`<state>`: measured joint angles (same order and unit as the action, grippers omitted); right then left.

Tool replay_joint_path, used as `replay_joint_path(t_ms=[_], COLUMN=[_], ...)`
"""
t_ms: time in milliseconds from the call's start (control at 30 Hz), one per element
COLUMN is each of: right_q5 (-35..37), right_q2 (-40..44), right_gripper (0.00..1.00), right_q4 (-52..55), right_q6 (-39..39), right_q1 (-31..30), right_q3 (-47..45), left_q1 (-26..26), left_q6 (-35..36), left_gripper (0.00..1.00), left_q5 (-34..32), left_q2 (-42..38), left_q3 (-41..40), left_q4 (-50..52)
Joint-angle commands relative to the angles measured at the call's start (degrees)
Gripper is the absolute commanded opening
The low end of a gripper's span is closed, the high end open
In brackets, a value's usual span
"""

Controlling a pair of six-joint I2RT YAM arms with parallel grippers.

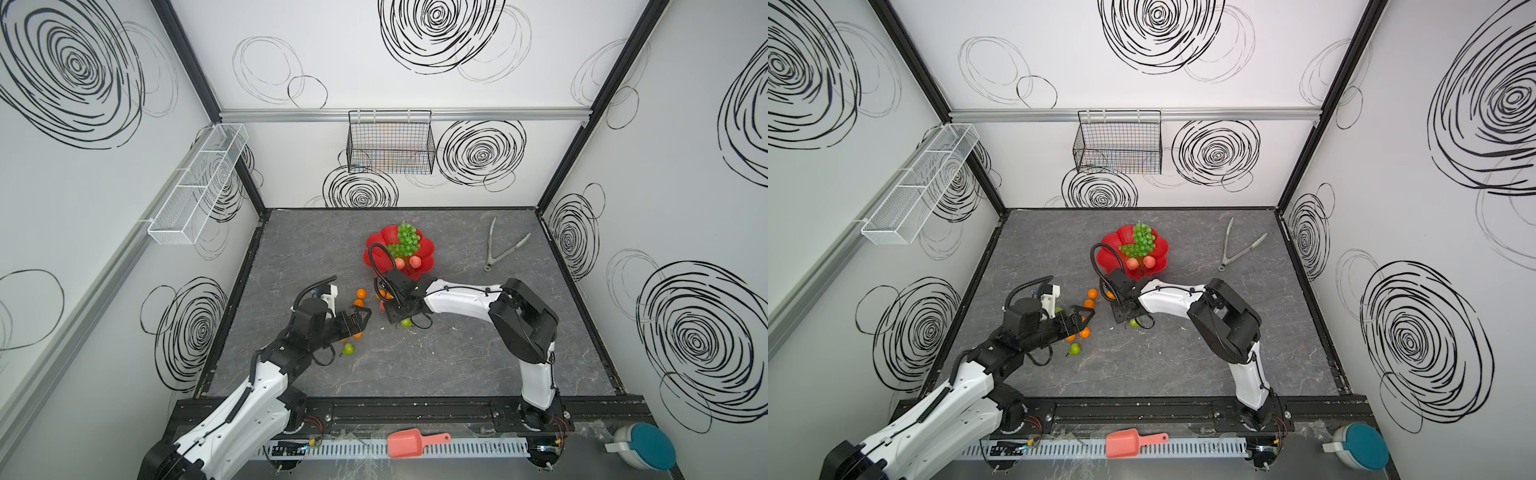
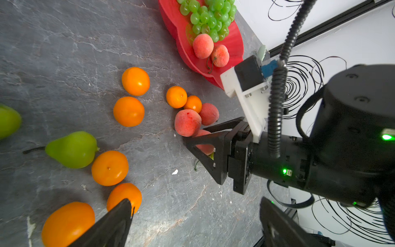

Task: Arrange fruit in a fruit bowl
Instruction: Pick up the fruit from the center of the table.

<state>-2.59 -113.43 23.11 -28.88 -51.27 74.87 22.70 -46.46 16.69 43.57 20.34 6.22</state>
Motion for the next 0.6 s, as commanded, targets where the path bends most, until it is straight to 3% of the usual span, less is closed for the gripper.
replay_joint_path(t_ms=[0, 567], right_q5=[0.43, -0.24], right_q2=[0.22, 4.24], right_gripper=[0.54, 0.51], right_q4=[1.04, 1.07], right_q6=[-0.47, -1.17], right_q1=[-0.29, -0.42], right_q3=[0.25, -0.69], left_q1=[-0.38, -0.33], left_q6=[0.95, 0.84], left_gripper=[0.96, 0.96], left_q5=[0.28, -0.34], left_q2=[0.20, -0.51], left_q3=[0.36, 1.20], left_q4=[-0.94, 0.55])
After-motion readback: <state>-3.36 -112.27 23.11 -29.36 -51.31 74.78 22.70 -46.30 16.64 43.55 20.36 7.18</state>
